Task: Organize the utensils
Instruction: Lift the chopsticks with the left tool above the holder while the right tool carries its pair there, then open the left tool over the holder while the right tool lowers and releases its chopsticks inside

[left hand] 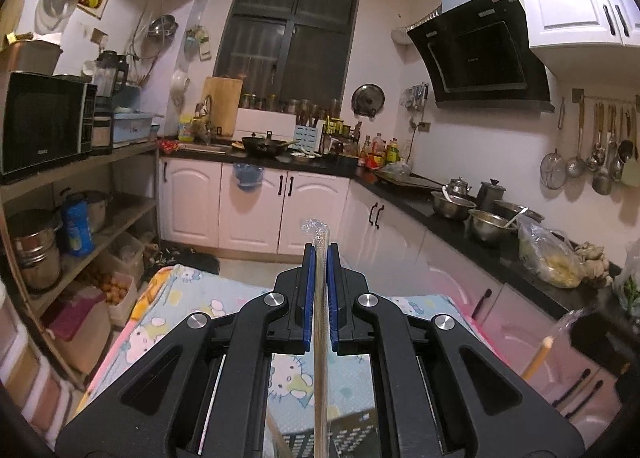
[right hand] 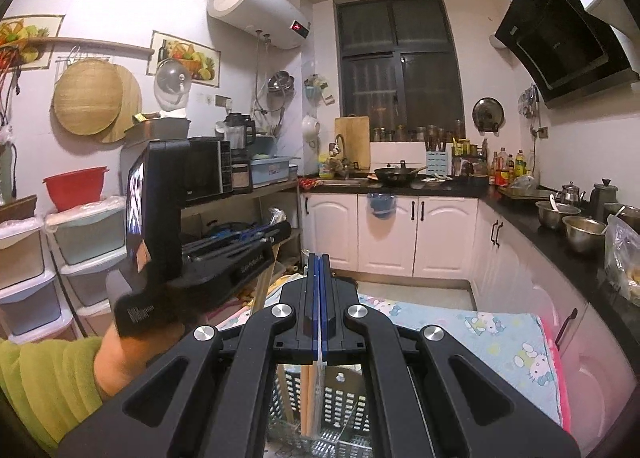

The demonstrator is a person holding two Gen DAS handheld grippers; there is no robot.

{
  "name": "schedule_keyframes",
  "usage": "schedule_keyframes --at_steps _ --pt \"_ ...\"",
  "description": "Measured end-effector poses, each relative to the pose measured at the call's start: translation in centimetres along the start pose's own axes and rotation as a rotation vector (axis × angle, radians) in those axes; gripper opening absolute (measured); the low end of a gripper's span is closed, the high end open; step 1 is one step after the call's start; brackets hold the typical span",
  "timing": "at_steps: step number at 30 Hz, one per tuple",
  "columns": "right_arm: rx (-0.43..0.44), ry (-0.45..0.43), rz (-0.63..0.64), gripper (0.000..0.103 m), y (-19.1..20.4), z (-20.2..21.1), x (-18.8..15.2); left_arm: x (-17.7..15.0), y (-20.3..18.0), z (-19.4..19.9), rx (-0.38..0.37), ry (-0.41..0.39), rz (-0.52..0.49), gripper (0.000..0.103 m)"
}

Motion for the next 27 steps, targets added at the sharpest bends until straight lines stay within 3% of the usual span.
schedule_keyframes --at_steps 16,27 --pt "-0.020 0.031 -0.063 0.001 -2.6 -3.3 -1.4 -1.9 0.0 -2.5 0.026 -0.068 -0.015 0.001" --pt "-0.029 0.105 -0.081 0.001 -3.4 -5.6 -4.4 -4.3 0.1 -4.1 -0.006 -0.036 -0.020 0.001"
Point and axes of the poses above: each gripper's, at about its wrist camera, not at the fingertips, and z roughly against the way its jaws point, y to its left, x to its top, the point moved 5 cm from there along -z, roughly the way its jaws point, and after that the axes turned 5 degrees about -z, right-handed, at the moved point
